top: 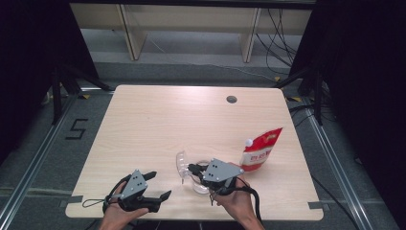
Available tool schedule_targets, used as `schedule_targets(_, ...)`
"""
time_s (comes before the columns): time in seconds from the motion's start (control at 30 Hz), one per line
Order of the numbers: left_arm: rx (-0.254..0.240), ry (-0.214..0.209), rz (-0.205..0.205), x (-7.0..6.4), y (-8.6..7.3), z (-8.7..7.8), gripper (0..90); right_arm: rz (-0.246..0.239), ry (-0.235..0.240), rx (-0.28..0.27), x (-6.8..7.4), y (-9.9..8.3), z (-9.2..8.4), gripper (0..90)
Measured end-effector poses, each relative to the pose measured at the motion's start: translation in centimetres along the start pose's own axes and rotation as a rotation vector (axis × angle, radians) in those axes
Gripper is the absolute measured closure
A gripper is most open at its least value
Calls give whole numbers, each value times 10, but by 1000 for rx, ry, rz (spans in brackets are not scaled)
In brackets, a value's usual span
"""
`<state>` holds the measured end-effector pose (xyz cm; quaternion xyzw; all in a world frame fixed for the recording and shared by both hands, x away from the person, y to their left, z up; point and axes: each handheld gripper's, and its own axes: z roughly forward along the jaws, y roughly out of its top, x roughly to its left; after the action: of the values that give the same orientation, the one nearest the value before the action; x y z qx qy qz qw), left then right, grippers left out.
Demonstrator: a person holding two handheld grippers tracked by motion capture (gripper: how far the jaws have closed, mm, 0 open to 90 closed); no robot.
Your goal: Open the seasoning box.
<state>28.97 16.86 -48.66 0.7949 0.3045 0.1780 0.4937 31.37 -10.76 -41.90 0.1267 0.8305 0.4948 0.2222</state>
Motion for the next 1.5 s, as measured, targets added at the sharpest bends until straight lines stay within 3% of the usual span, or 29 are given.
schedule_targets(0.03,2,5,-22,-1,0,0,180,1,4,-1,0,-1,-2,865)
schedule_targets(0.2,10,14,-5,1,0,-1,180,-9,-6,13,-1,-7,-11,844)
schedule_targets(0.23,9,19,-32,0,-1,0,180,-4,-6,14,-1,-13,-17,833)
schedule_targets(0.33,1,14,-38,0,-1,1,180,2,-2,9,-2,-19,-25,816)
schedule_targets(0.6,4,14,-38,0,-1,1,193,75,-27,-8,-13,-51,-63,686)
schedule_targets(0.67,6,13,-34,1,0,1,191,74,-38,-20,-17,-58,-71,652)
schedule_targets(0.7,7,12,-35,1,0,1,190,108,-46,-13,-17,-62,-76,641)
schedule_targets(0.83,9,8,-22,2,0,1,186,131,-93,-7,-26,-72,-100,599)
schedule_targets(0.87,10,11,-47,1,-1,2,186,131,-93,-7,-26,-72,-100,599)
schedule_targets(0.9,18,13,-17,2,0,1,185,134,-118,-9,-31,-76,-106,587)
schedule_targets(0.97,15,6,-13,2,0,2,185,154,-140,7,-36,-84,-113,571)
schedule_targets(1.03,19,10,-29,1,0,2,184,170,-154,9,-40,-90,-119,556)
schedule_targets(1.13,19,8,-19,1,0,2,183,177,-169,19,-44,-96,-124,539)
schedule_targets(1.17,20,8,-41,0,0,2,183,195,-172,12,-48,-102,-128,527)
schedule_targets(1.23,19,8,-41,0,0,2,182,187,-172,10,-51,-104,-130,523)
schedule_targets(1.3,12,5,-15,1,1,2,181,207,-180,4,-54,-109,-134,520)
schedule_targets(1.47,25,2,-2,2,1,3,181,246,-227,14,-65,-120,-140,464)
schedule_targets(1.5,24,5,-27,0,0,3,181,241,-239,10,-71,-124,-142,429)
